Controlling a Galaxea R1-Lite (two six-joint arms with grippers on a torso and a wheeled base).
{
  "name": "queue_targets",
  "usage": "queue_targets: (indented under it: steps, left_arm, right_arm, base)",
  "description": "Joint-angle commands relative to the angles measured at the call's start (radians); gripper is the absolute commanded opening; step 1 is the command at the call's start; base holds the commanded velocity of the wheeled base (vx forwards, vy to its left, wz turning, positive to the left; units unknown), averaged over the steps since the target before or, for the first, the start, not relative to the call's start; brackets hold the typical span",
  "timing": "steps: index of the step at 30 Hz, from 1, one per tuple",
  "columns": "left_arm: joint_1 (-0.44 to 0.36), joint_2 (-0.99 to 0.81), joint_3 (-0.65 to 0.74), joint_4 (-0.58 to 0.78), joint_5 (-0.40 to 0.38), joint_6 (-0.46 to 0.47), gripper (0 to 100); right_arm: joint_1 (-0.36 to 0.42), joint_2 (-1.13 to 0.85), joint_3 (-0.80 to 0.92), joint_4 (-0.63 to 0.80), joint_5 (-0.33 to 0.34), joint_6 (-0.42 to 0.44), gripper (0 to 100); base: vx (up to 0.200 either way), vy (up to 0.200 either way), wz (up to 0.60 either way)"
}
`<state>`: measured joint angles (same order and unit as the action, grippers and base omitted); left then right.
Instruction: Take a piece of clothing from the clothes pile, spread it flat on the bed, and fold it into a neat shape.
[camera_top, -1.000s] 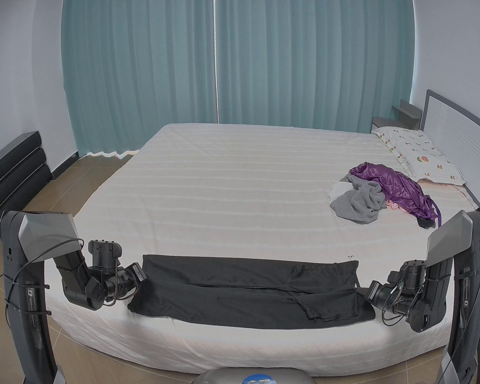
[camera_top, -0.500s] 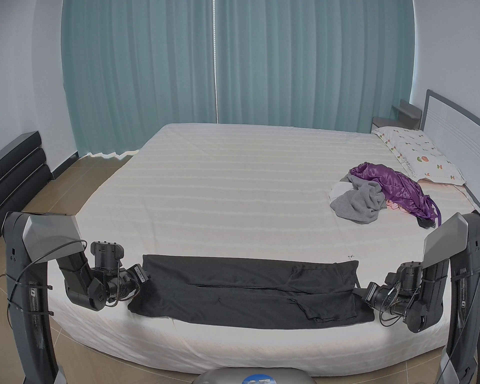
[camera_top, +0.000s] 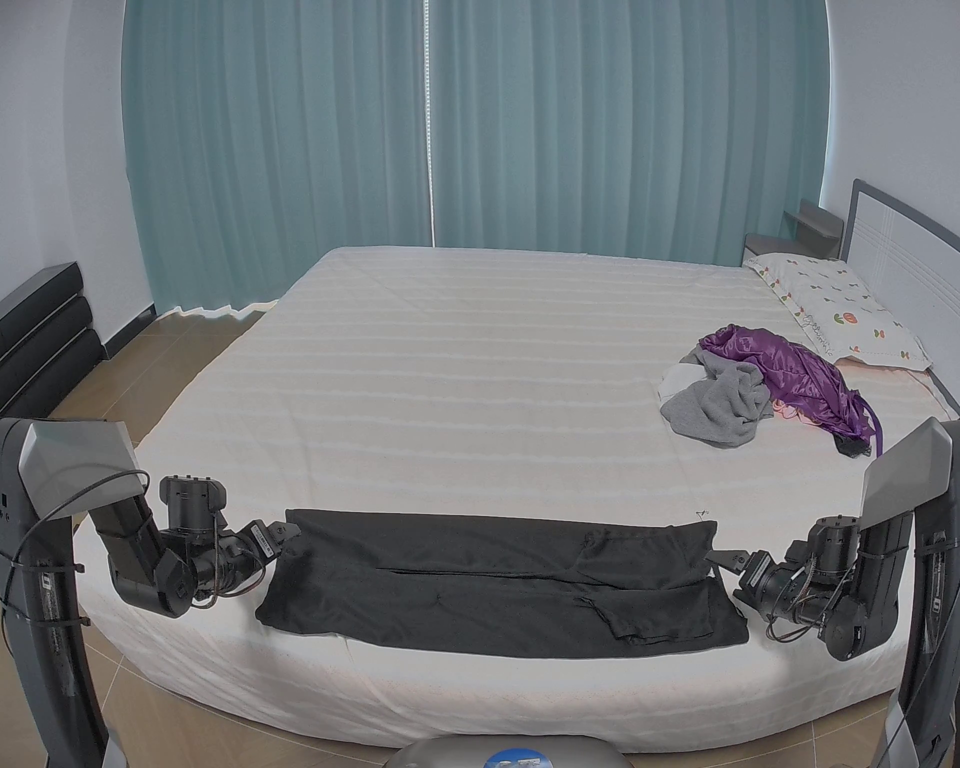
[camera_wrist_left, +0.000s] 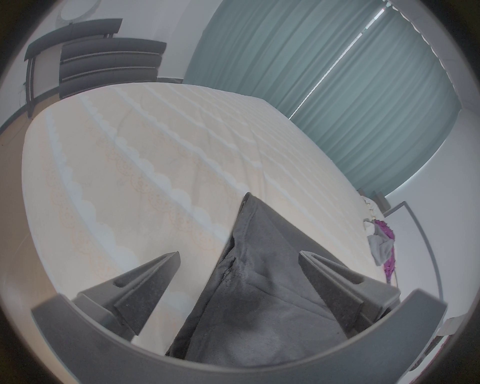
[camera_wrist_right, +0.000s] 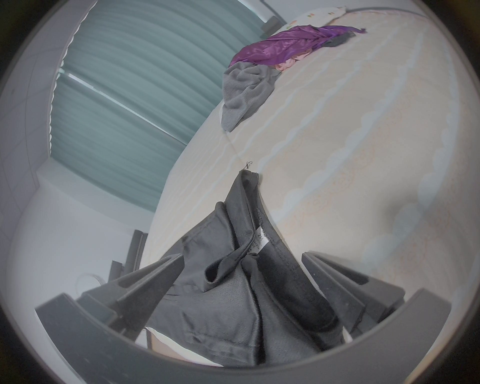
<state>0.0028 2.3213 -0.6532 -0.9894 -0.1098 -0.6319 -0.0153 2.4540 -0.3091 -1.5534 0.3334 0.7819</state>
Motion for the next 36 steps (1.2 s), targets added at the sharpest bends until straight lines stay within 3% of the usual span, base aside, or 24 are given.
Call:
queue_targets:
  steps: [1,7,13,17,36]
  left_arm:
    - [0.014,-0.042,-0.002,0.005,-0.041,0.0,100]
    - [0.013,0.006,-0.114,0.051,-0.168,0.078,100]
    - [0.006,0.072,-0.255,0.192,-0.169,0.247,100]
    - [0.01,0.063,-0.253,0.247,-0.166,0.268,100]
    - [0.017,0.101,-0.244,0.239,-0.165,0.356,100]
  right_arm:
    - [-0.02,-0.023,0.001,-0.014,0.013,0.028,100]
    - [-0.014,-0.023,0.002,-0.016,0.013,0.045,100]
    - [-0.009,-0.018,0.004,-0.016,0.012,0.037,100]
    - [-0.009,-0.017,0.004,-0.014,0.012,0.036,100]
    - [0.002,-0.017,0.018,-0.016,0.003,0.036,100]
  base:
    - [0.0,0.0,0.0]
    - [0.0,0.0,0.0]
    - [0.0,0.0,0.0]
    - [0.0,0.0,0.0]
    - [0.0,0.0,0.0]
